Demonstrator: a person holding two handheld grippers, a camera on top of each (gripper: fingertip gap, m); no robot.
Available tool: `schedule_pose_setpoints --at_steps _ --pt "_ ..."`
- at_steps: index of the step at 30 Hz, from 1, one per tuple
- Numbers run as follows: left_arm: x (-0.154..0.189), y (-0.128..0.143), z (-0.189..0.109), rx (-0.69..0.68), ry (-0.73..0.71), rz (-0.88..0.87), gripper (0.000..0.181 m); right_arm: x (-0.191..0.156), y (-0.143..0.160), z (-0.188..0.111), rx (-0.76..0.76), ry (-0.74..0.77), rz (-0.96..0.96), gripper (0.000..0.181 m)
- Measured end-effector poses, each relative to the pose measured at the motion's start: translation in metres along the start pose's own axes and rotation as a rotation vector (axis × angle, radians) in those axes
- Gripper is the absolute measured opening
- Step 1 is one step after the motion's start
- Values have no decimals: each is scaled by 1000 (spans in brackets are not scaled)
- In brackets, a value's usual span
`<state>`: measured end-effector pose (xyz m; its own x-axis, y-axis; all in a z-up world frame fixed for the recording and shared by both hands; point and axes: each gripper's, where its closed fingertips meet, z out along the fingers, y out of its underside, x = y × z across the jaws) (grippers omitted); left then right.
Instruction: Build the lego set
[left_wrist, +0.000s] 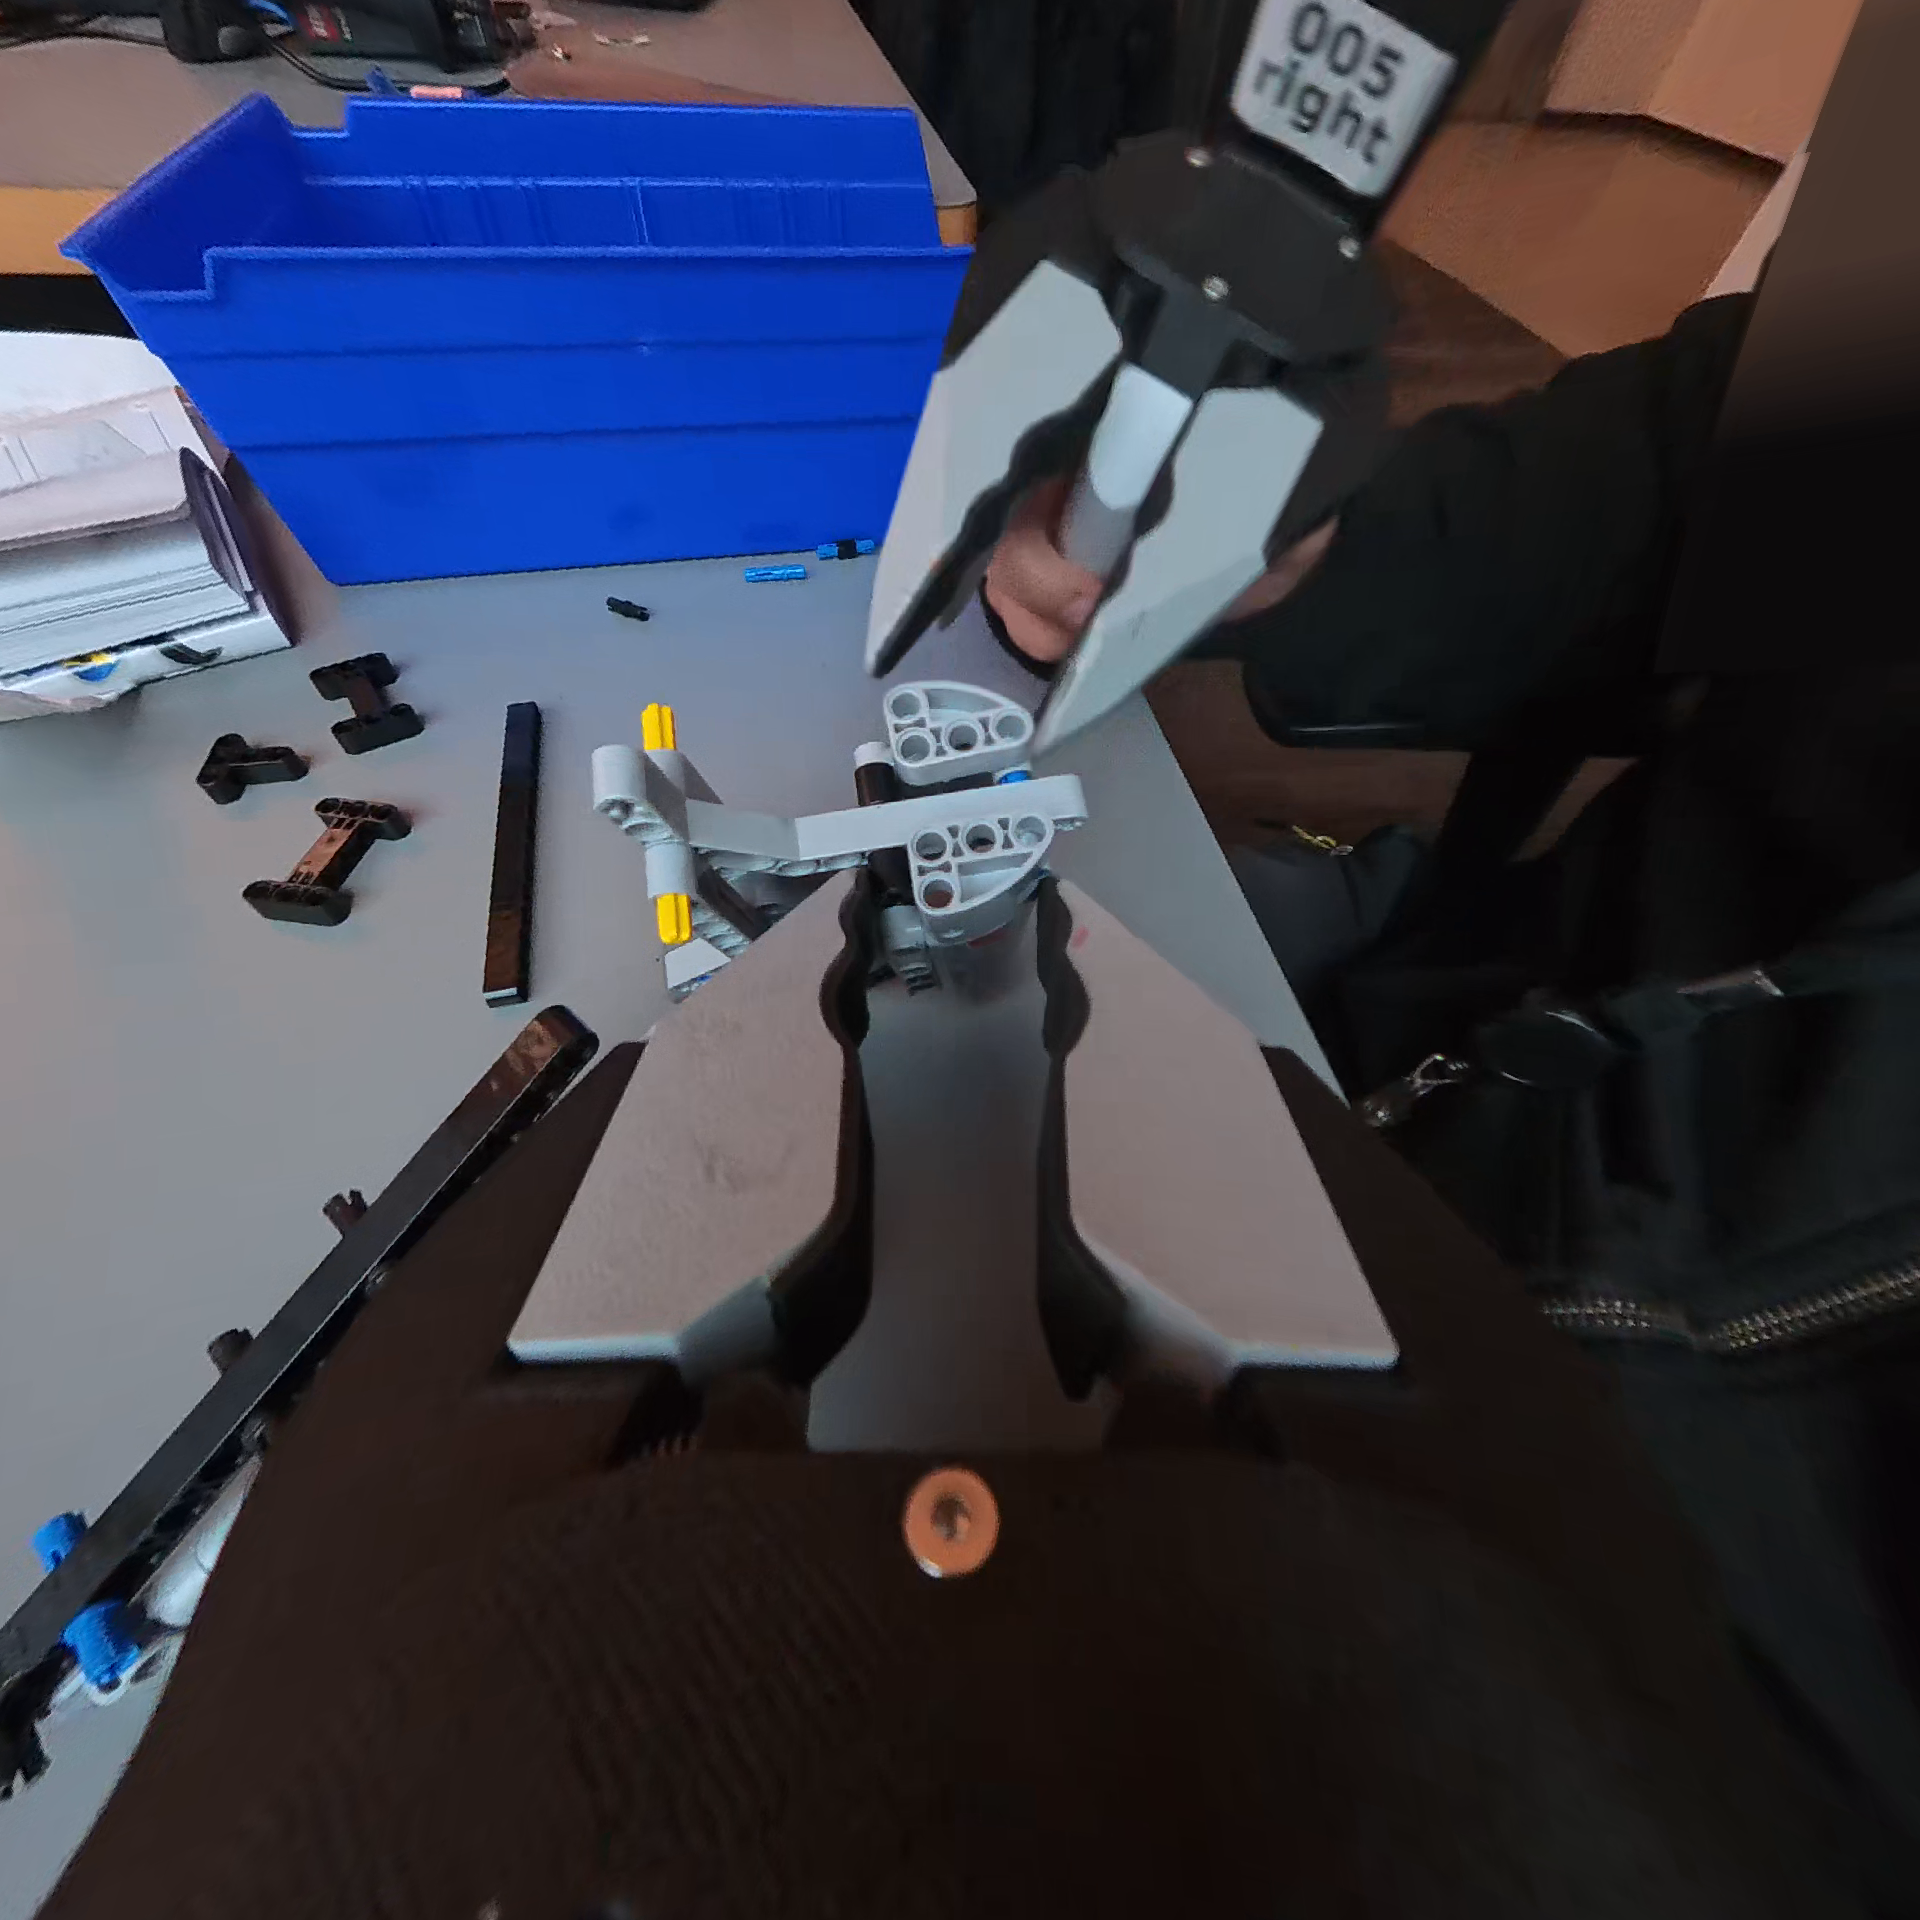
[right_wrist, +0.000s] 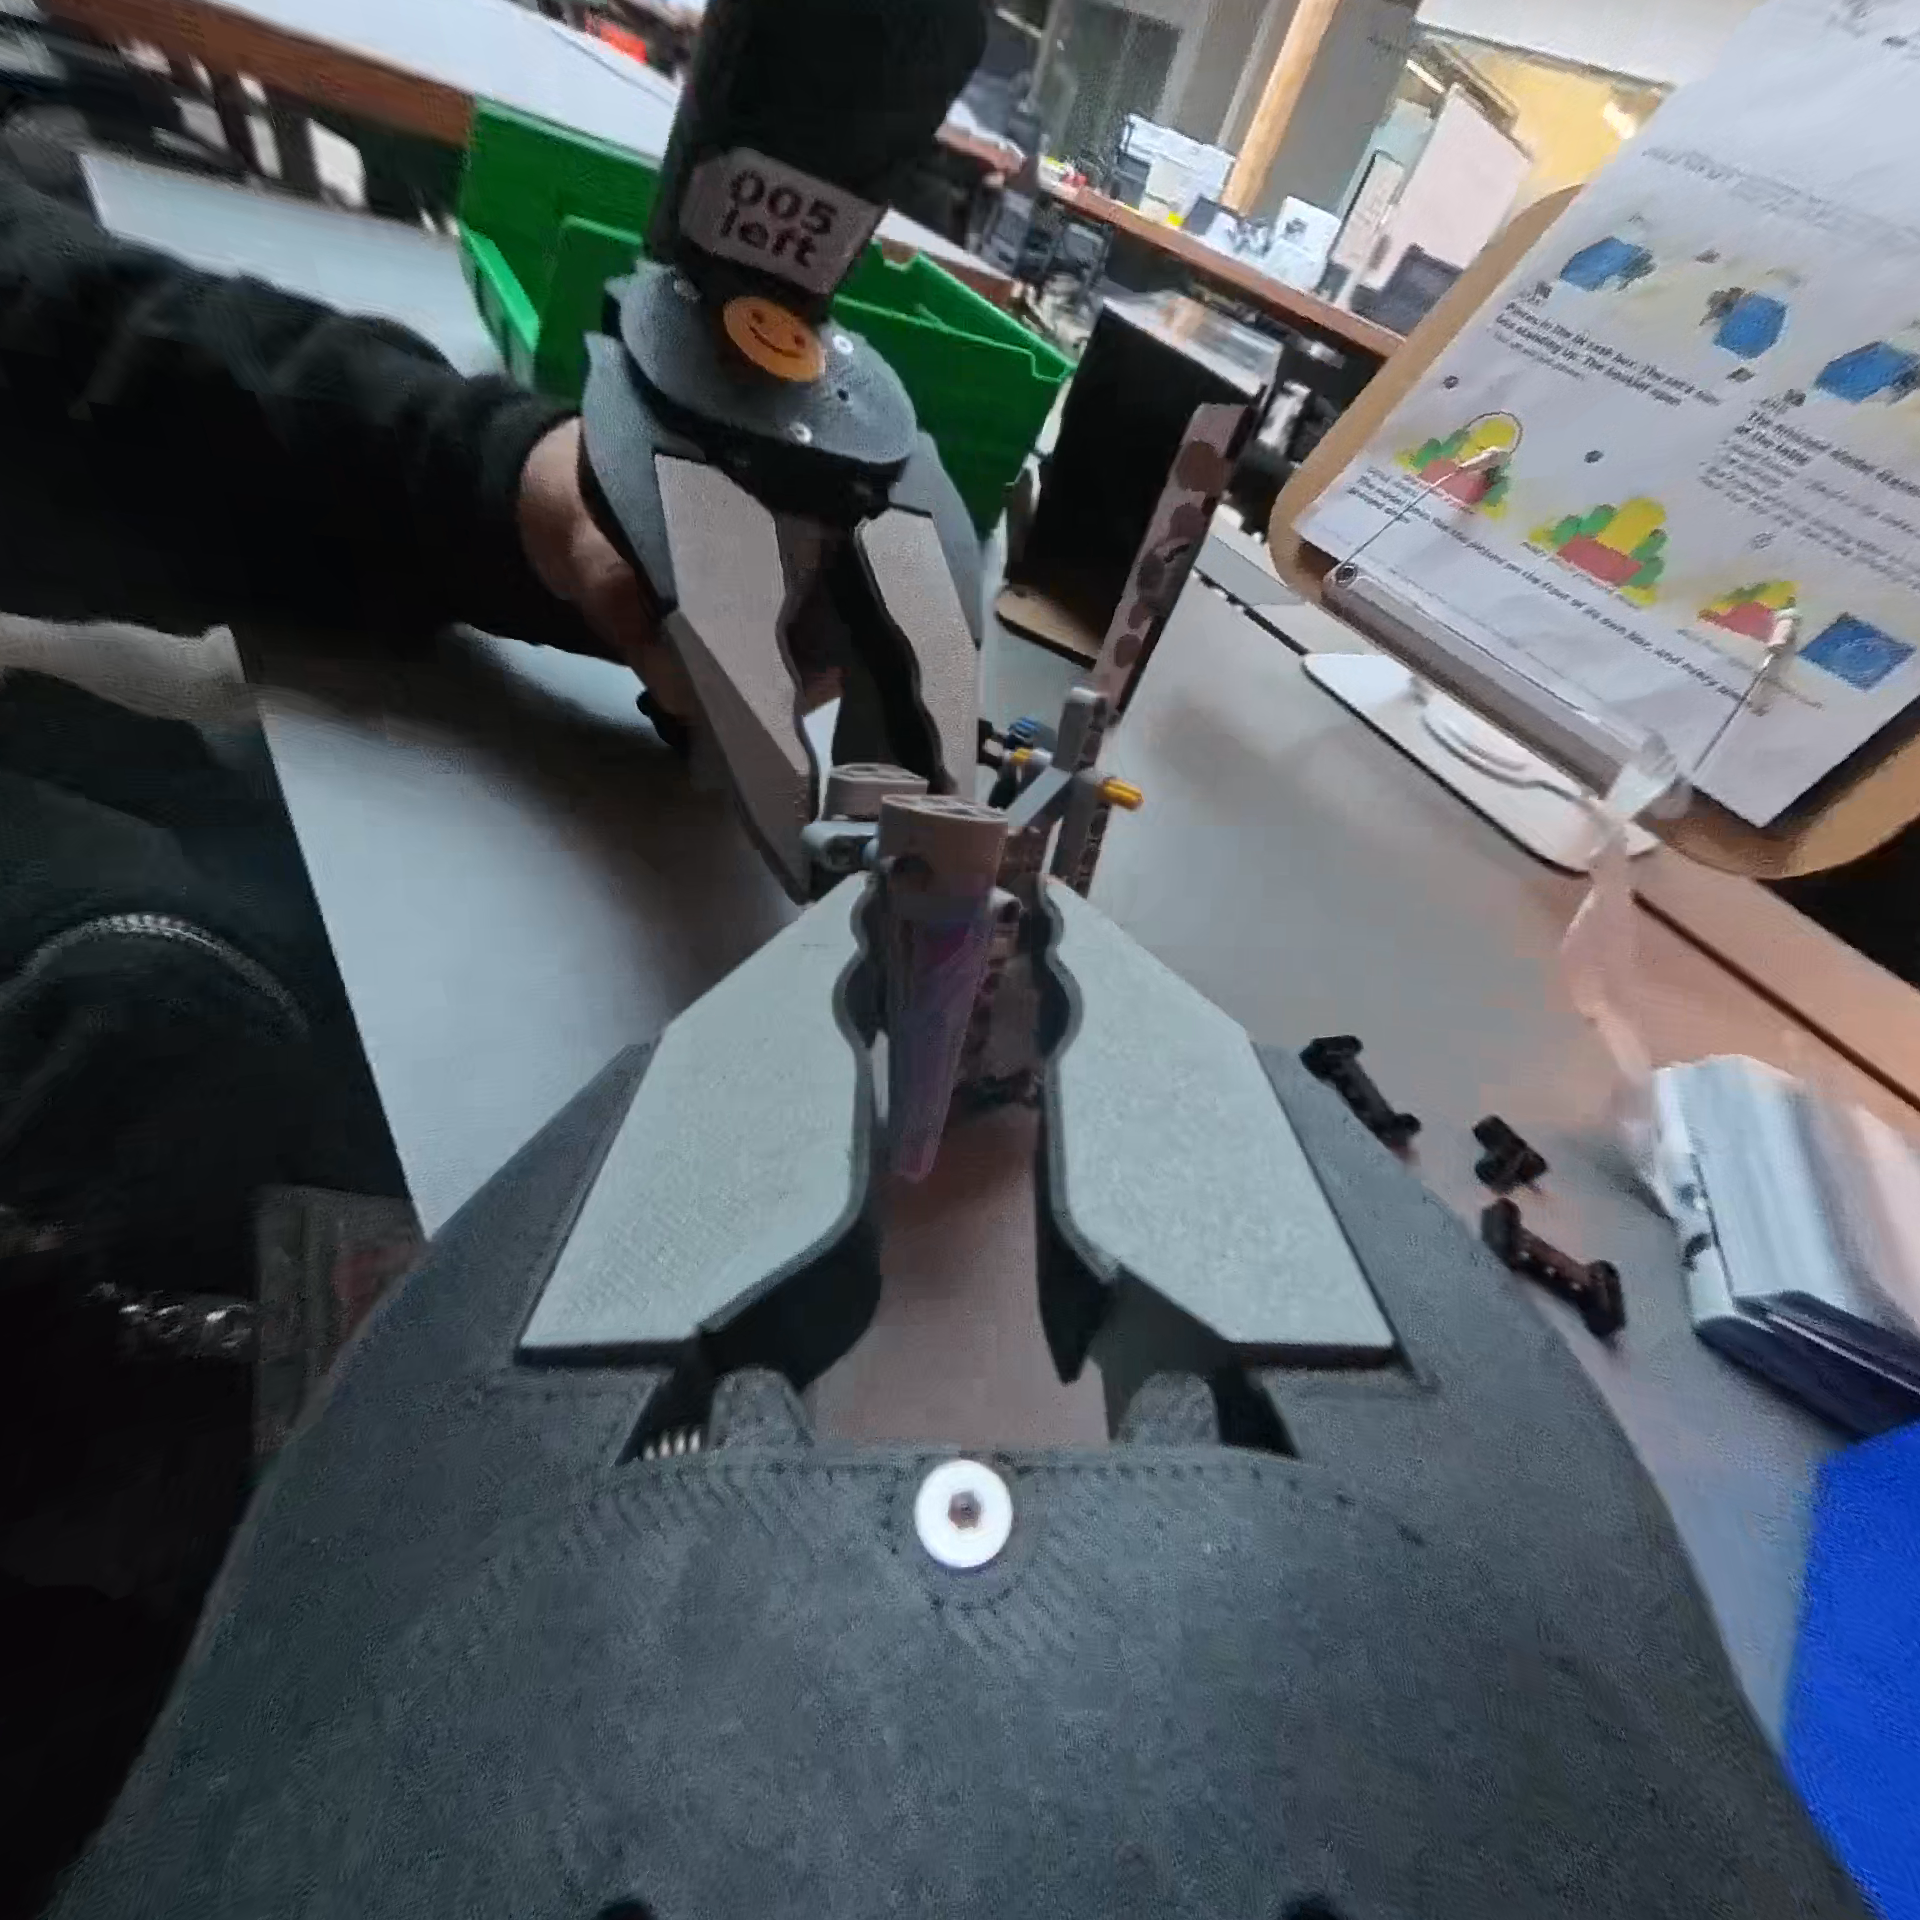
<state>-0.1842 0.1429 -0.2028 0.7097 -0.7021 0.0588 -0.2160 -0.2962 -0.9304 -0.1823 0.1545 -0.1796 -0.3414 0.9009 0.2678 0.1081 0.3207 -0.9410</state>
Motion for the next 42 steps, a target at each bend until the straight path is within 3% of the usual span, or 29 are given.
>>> schedule_pose_setpoints --at_steps 2,9,13,18,27,31,36,38,40,42 --pt "1 1 0 2 14 -4 30 5 -2 -6 26 -70 90 13" --pt "4 4 -4 -1 43 36 29 34 3 12 -28 -209 390 22" --pt "17 8 -8 -9 85 106 29 37 10 21 -85 -252 350 18" --pt "26 11 -14 -2 112 166 29 5 11 25 -112 -374 214 22" --pt "25 12 -17 -7 103 129 29 -9 15 49 -140 -347 135 6" --pt "22 10 -34 3 91 78 29 -10 13 50 -96 -373 222 4" --pt "-2 -16 -61 115 12 -54 11 -9 9 48 -65 -373 216 4" --pt "-19 -17 -61 102 -50 -138 21 -11 8 48 -57 -382 206 3" --pt "-23 -18 -54 93 -44 -193 34 -12 7 49 -57 -389 197 3" --pt "-16 -16 -45 75 11 -203 35 -14 6 49 -51 -395 191 3"
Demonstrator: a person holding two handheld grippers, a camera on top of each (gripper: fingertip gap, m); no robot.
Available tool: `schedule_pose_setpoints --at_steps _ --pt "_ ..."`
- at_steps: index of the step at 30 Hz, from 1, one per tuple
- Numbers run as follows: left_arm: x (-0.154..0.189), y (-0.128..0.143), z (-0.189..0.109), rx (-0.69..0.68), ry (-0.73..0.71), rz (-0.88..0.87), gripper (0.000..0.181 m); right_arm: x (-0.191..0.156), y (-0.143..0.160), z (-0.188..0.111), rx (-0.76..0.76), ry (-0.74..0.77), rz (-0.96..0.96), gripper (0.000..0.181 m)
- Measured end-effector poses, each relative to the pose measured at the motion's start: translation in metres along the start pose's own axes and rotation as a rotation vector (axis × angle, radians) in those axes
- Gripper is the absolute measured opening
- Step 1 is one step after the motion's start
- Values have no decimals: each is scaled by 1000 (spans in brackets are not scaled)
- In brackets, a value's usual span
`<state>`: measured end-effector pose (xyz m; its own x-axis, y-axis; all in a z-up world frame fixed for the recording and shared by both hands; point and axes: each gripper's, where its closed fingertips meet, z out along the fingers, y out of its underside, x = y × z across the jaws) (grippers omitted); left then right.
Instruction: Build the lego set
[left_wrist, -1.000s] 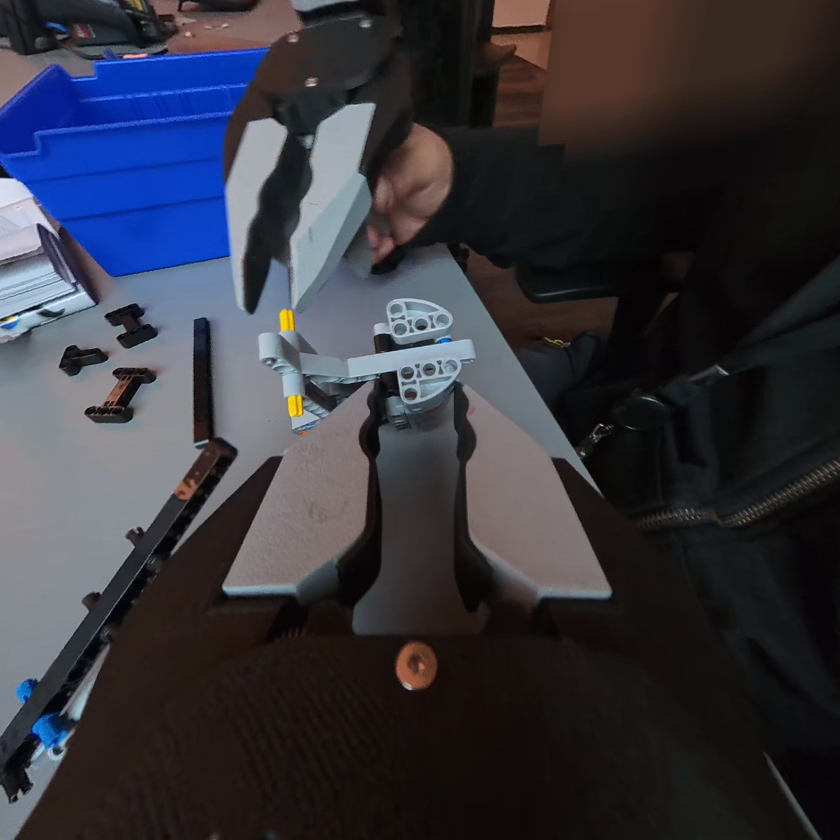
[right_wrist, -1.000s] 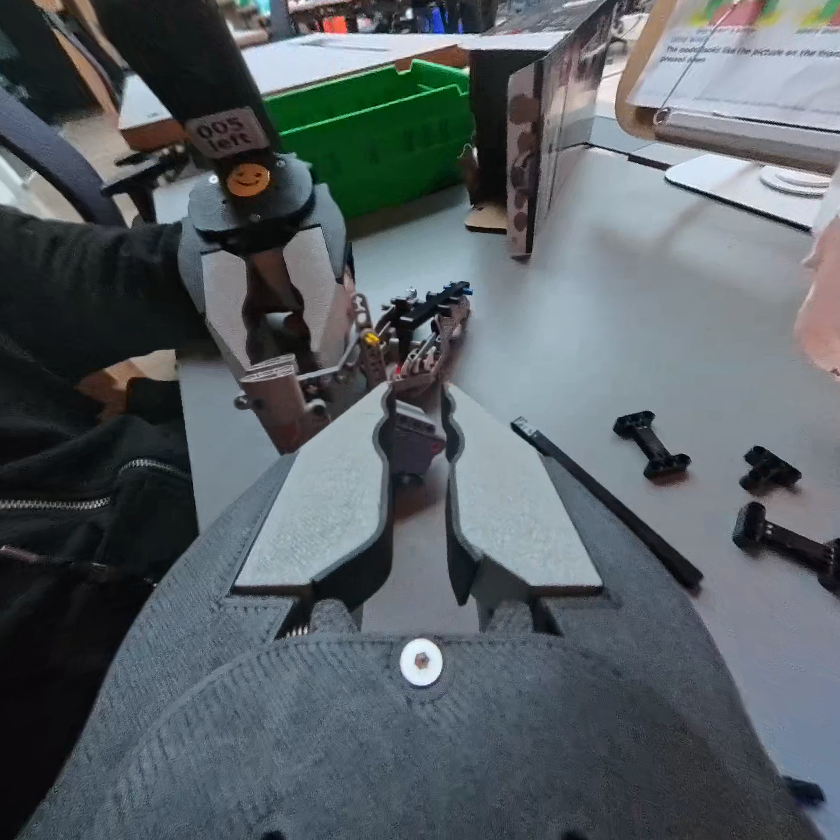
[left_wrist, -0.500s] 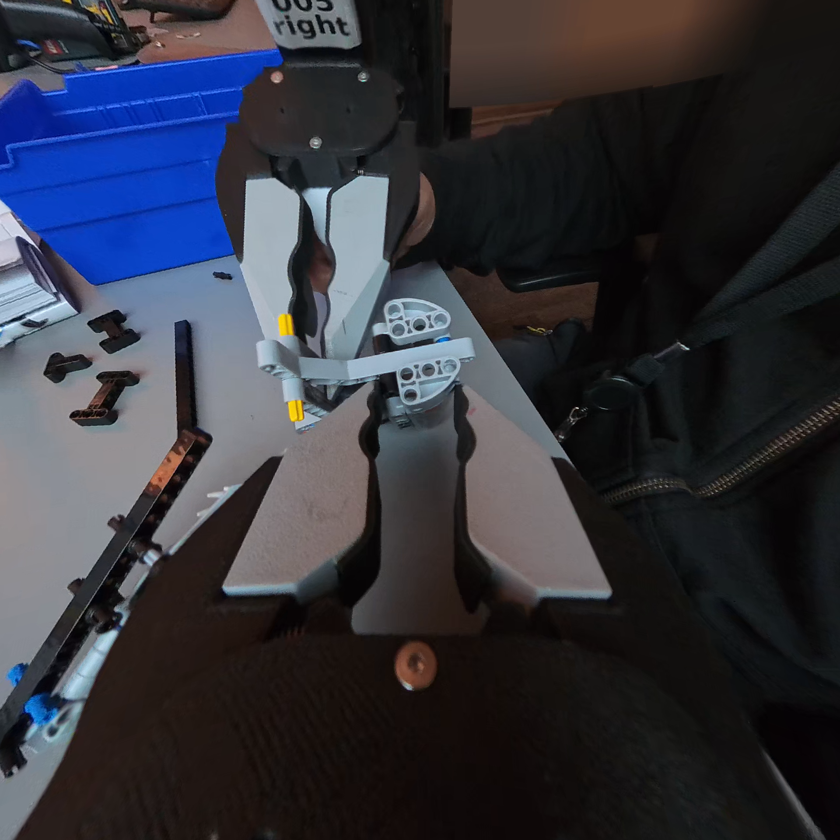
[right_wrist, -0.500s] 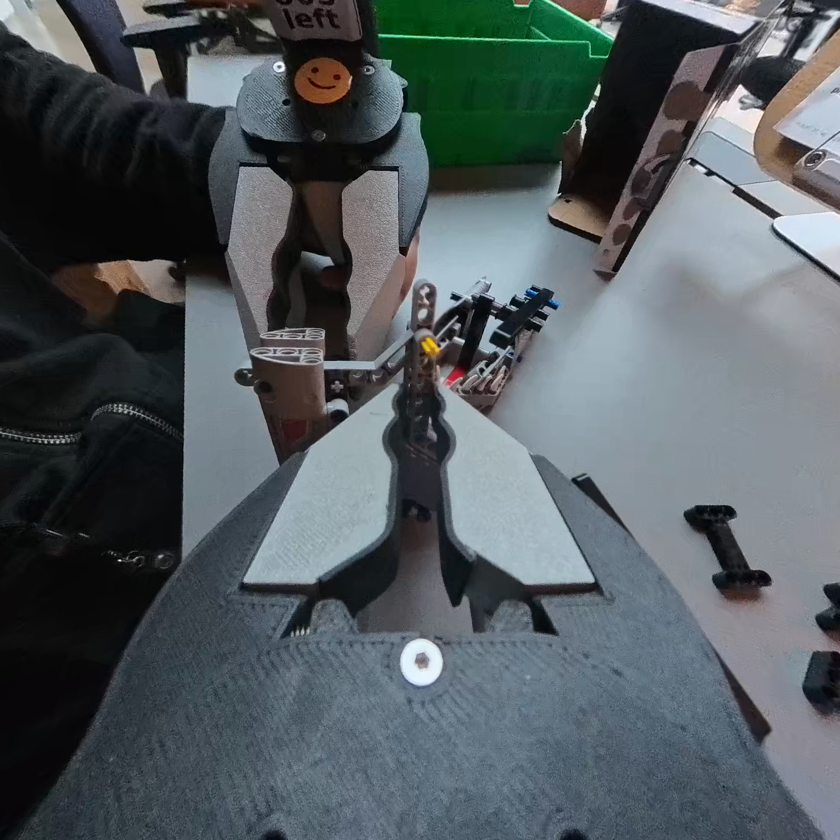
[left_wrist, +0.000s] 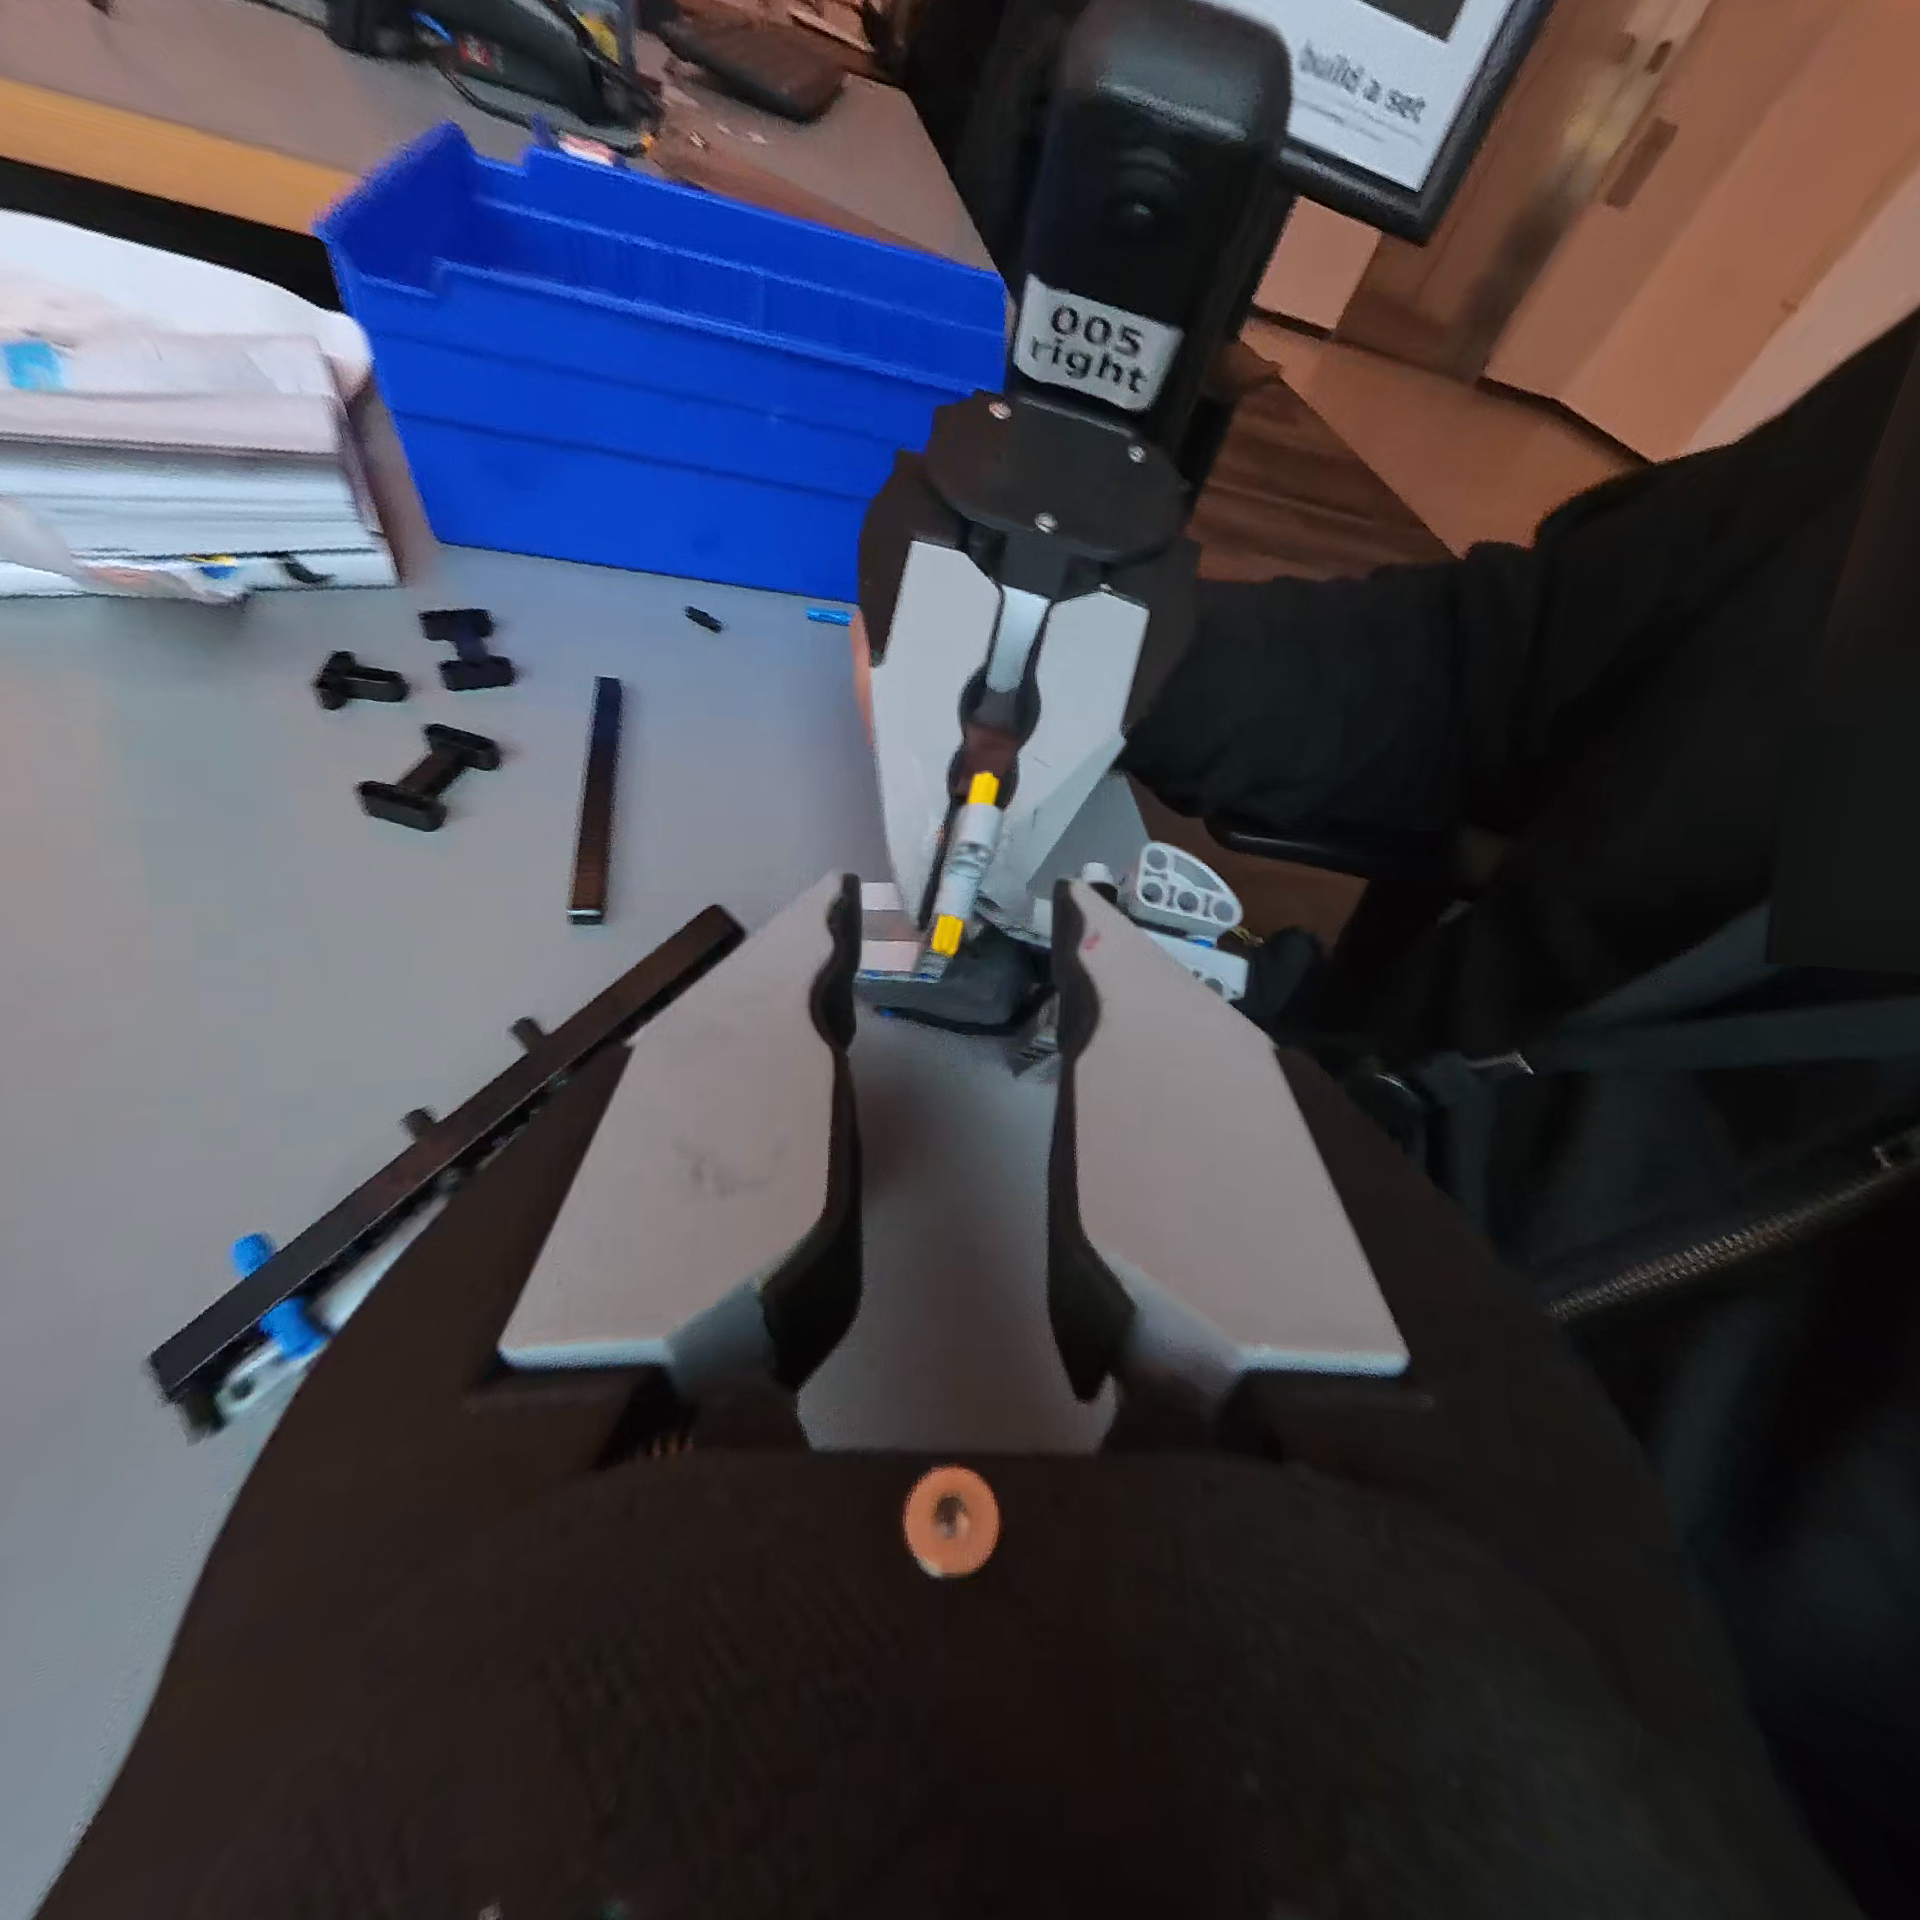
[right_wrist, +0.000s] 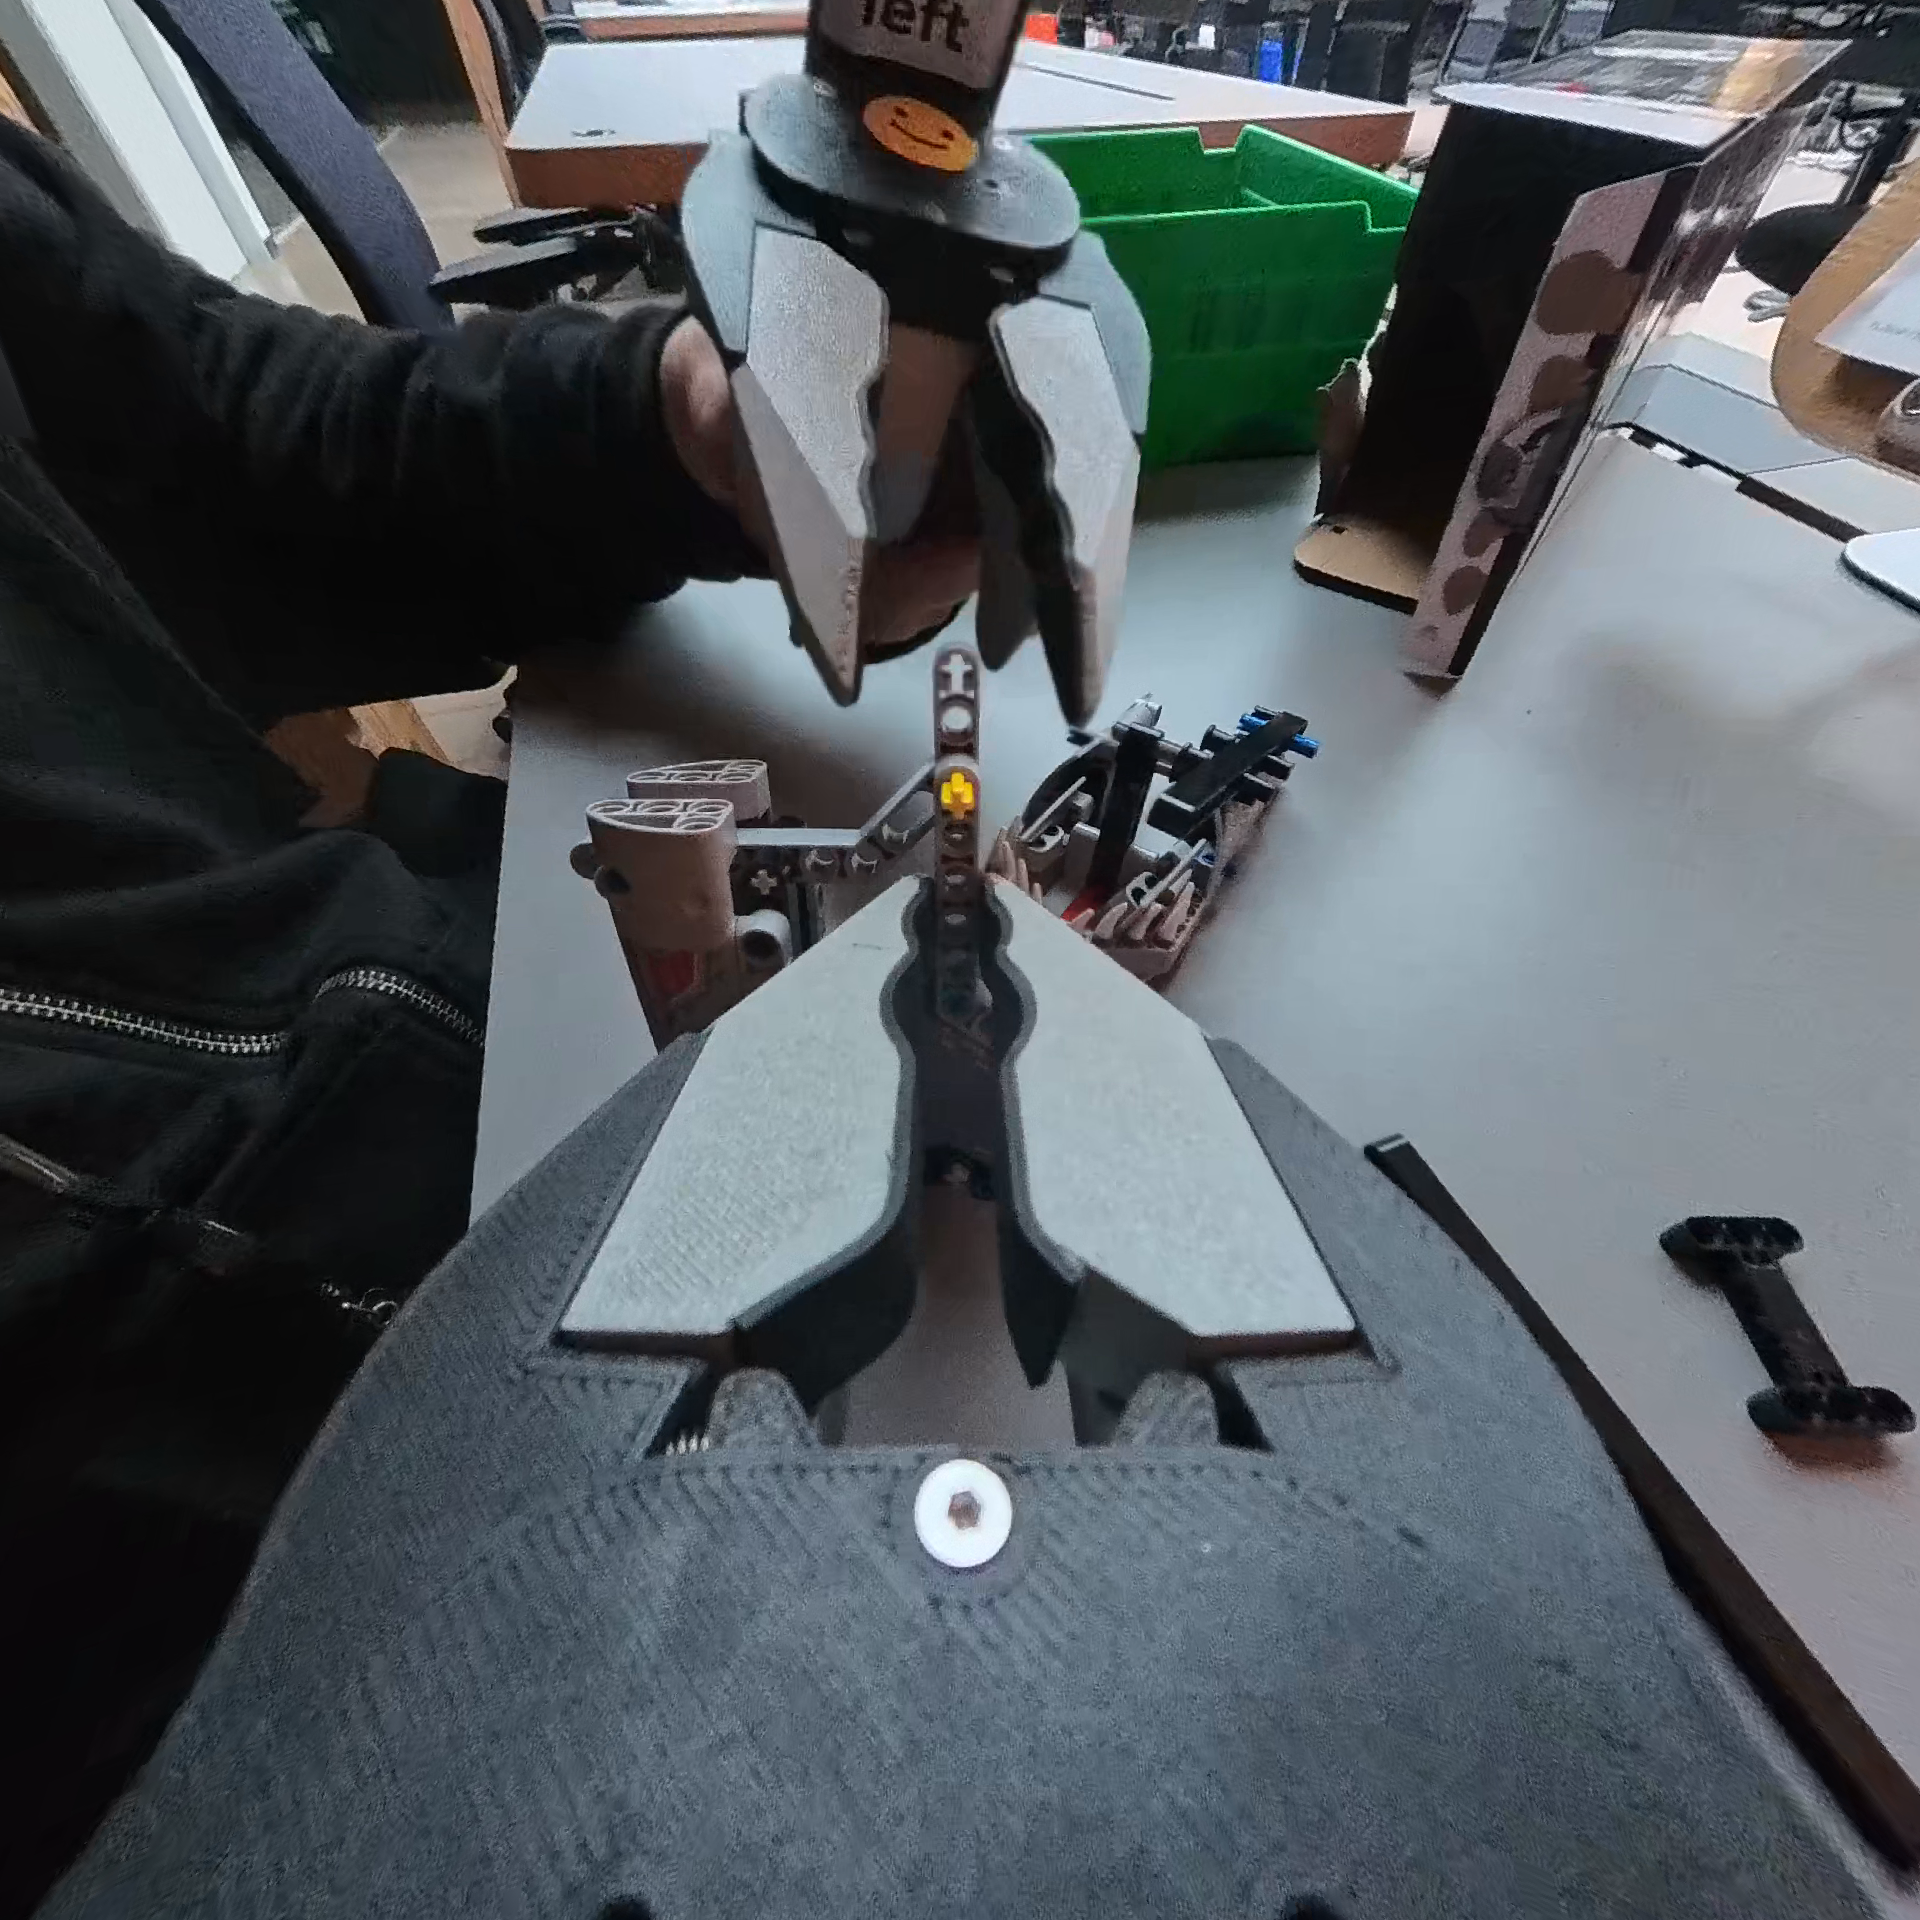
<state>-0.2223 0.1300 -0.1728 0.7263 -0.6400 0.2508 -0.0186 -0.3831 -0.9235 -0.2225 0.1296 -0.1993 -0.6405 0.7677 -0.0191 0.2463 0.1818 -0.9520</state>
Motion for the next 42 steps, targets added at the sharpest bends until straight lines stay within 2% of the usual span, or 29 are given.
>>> schedule_pose_setpoints --at_steps 2,3,4,9,12,16,21,26,30,32,36,42 --pt "3 10 9 -53 15 23 31 0 1 1 -7 -1 -1 3" --pt "4 14 13 -72 18 43 24 0 1 2 -13 -7 4 4" --pt "5 12 15 -52 19 49 19 -1 2 3 -18 -21 11 4" --pt "7 13 11 -25 51 38 16 -2 -2 1 -10 -82 70 5" --pt "9 17 2 -12 66 61 16 2 -12 -16 52 -58 73 1" --pt "7 19 -1 5 81 49 15 7 -12 -27 51 -27 78 0" --pt "16 23 3 1 118 112 15 -1 -7 -20 40 -73 103 7" --pt "26 28 10 -31 122 236 12 -24 -7 -8 23 -199 99 15" --pt "28 29 11 -44 74 357 11 -29 -1 -4 -34 -221 82 16" --pt "26 23 9 -38 -17 491 11 -21 -1 -11 -37 -170 59 16" --pt "35 24 14 -176 -198 847 10 -20 -7 -35 -2 -139 51 16" --pt "38 31 28 -296 -334 1128 11 -30 4 -43 -32 -153 43 17"
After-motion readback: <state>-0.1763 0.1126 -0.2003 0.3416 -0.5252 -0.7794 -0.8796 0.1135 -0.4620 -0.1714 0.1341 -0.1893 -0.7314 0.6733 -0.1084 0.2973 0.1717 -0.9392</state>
